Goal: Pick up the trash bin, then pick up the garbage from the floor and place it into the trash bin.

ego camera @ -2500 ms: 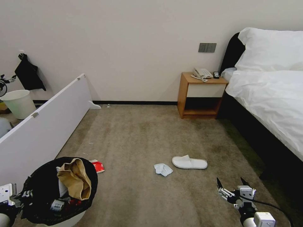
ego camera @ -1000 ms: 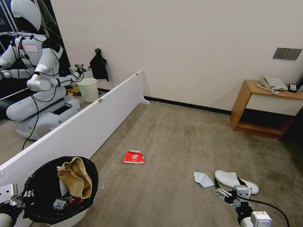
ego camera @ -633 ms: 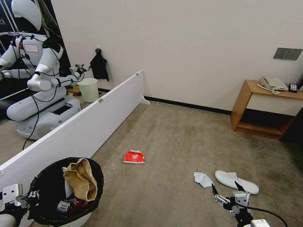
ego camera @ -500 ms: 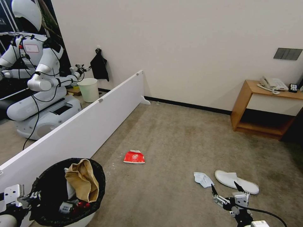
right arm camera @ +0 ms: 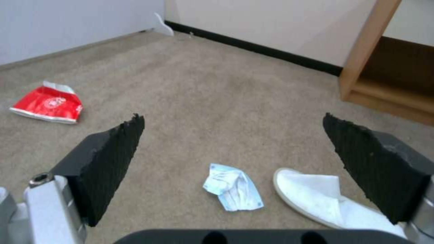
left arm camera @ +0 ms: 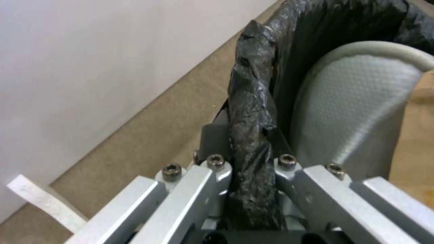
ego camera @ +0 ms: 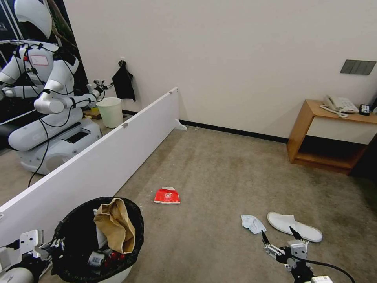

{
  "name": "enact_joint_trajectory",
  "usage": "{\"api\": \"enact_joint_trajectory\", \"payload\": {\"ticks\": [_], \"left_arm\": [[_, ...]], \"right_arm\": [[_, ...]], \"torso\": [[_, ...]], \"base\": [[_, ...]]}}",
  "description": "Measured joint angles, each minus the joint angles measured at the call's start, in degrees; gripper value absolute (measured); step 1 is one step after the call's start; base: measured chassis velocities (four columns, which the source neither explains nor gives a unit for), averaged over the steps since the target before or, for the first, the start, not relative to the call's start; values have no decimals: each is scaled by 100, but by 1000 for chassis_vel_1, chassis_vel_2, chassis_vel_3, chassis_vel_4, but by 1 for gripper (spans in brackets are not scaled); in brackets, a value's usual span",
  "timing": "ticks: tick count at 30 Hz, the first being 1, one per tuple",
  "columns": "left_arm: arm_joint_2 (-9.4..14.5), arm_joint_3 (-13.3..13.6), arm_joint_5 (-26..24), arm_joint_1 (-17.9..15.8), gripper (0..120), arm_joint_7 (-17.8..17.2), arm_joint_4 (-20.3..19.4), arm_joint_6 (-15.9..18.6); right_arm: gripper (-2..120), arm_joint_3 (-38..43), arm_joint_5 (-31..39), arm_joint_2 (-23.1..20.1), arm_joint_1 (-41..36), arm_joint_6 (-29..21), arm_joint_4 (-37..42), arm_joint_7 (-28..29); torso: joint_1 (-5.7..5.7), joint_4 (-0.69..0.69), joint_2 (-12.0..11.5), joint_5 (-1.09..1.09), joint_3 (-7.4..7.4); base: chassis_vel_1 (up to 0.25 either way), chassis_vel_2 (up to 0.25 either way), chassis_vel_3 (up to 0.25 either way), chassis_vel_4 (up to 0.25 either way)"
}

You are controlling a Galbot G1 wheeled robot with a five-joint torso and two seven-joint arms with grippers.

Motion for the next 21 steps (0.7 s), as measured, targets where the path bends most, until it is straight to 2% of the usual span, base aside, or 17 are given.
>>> {"api": "enact_joint_trajectory", "payload": {"ticks": [3, 8, 21], "left_arm": [[84, 47, -188, -228, 4, -112, -16, 1], [251, 34, -327, -399, 4, -169, -27, 1], [411, 135, -366, -795, 4, -179, 174, -1]], "right_arm": [[100, -42, 1, 2, 24, 1, -4, -45], [100, -108, 1, 3, -4, 39, -2, -80], [100, -196, -19, 40, -4, 144, -76, -196]], "torso": [[0, -1, 0, -1, 0], [0, -1, 0, 0, 0], [0, -2, 0, -1, 0]], "base": [[0, 0, 0, 0], [0, 0, 0, 0], [0, 0, 0, 0]]}}
